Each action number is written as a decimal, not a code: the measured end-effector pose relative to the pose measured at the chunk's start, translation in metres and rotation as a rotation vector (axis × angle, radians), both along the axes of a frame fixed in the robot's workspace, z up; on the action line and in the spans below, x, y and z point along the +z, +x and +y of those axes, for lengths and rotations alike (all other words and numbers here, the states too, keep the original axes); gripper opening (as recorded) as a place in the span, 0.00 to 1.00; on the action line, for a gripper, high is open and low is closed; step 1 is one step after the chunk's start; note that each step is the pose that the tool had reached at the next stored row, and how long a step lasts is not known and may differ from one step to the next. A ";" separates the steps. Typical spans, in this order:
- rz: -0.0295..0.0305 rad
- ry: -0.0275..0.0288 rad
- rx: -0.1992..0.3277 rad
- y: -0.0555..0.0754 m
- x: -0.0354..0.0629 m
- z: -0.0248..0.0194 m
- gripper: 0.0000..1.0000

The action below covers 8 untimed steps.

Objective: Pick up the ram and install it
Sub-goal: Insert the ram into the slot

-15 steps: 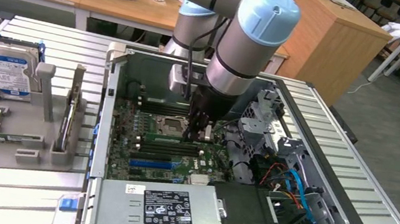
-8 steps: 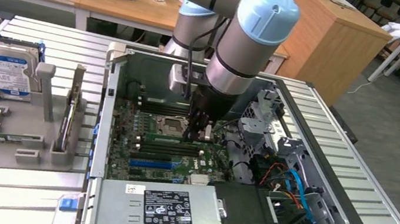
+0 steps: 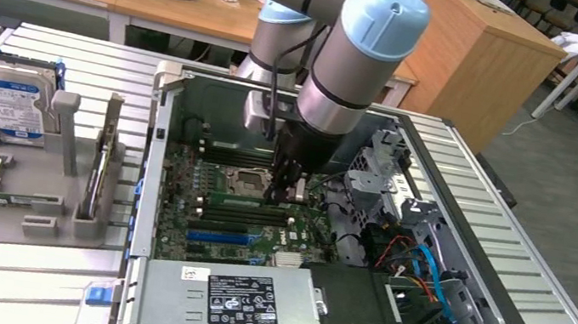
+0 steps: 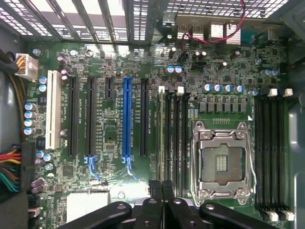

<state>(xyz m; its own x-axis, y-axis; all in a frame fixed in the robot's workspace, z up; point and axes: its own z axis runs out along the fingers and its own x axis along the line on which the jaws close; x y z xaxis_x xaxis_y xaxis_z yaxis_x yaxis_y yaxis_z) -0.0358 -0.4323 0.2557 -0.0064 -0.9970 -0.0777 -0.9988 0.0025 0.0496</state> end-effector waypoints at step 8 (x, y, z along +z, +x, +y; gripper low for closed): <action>0.0001 -0.0016 0.000 0.000 -0.0042 0.0002 0.12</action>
<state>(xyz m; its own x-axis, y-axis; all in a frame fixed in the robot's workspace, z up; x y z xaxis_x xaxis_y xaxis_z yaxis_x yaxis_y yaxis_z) -0.0359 -0.4321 0.2515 -0.0064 -0.9971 -0.0761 -0.9988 0.0026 0.0496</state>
